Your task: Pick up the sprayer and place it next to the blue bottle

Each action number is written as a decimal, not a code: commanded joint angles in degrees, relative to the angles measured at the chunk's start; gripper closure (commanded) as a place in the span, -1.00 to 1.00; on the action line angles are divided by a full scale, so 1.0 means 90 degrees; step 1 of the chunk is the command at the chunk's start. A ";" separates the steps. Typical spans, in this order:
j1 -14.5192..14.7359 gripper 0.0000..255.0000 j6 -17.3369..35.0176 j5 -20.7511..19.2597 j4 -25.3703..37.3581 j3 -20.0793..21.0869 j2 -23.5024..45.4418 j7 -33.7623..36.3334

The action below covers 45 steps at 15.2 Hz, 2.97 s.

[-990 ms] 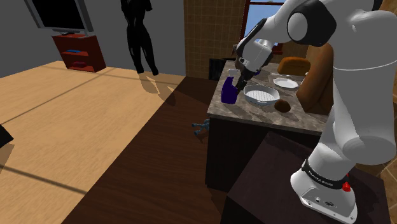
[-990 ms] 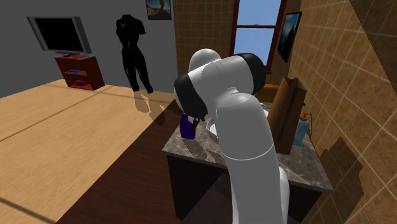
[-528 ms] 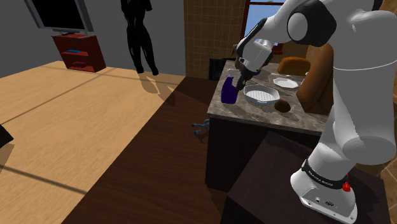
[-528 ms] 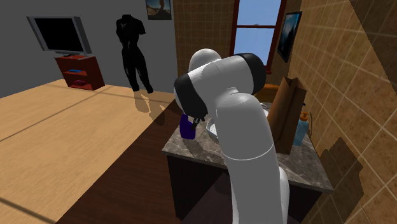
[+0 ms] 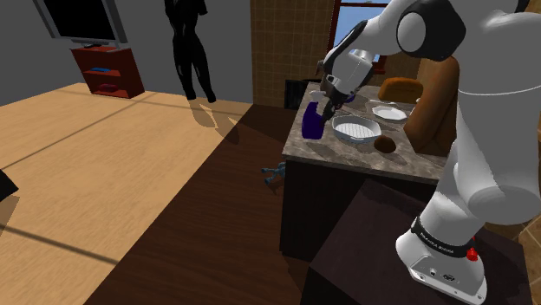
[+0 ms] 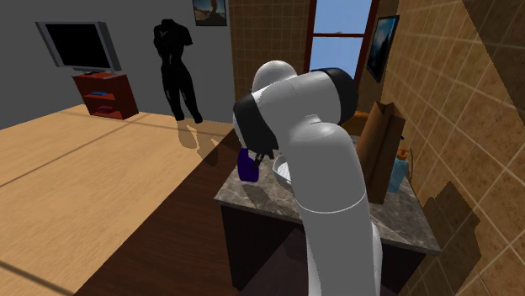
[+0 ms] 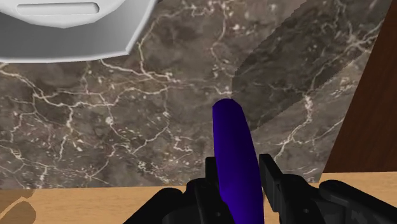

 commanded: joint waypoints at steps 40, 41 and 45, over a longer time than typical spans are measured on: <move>0.0908 1.00 -0.2111 -0.2780 0.1637 -0.0942 -0.1982 0.2502; 0.0908 1.00 -0.2185 -0.2803 0.1712 -0.0945 -0.1994 0.2537; 0.0902 1.00 -0.2494 -0.2868 0.2029 -0.0957 -0.2016 0.2659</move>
